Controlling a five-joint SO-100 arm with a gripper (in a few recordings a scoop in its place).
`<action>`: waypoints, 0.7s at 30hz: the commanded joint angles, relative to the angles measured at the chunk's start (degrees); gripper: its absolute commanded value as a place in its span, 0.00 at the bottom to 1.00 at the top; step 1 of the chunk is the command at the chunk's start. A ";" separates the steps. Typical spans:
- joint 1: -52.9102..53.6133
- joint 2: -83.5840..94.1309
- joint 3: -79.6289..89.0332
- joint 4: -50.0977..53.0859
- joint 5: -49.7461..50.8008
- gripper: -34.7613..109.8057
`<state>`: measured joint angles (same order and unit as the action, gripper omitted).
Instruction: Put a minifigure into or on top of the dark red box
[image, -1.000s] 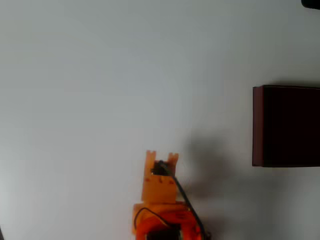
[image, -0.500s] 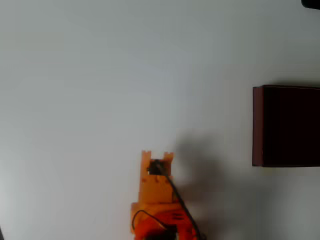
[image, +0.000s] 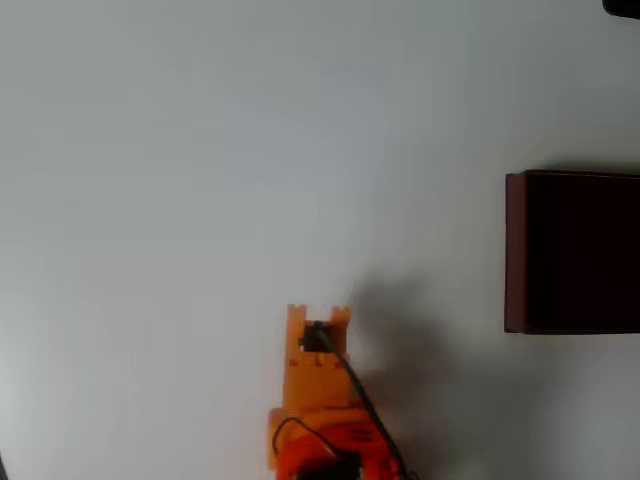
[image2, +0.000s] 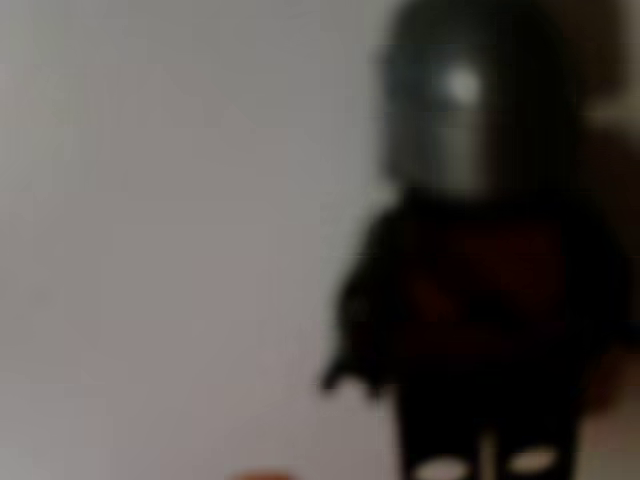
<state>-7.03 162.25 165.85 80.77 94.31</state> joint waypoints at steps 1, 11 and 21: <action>-0.09 -0.62 0.44 -0.62 0.09 0.40; -0.18 -4.75 0.53 -2.46 0.09 0.40; -0.44 -7.38 0.09 -3.60 0.00 0.40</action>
<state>-7.56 155.21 165.85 77.61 94.31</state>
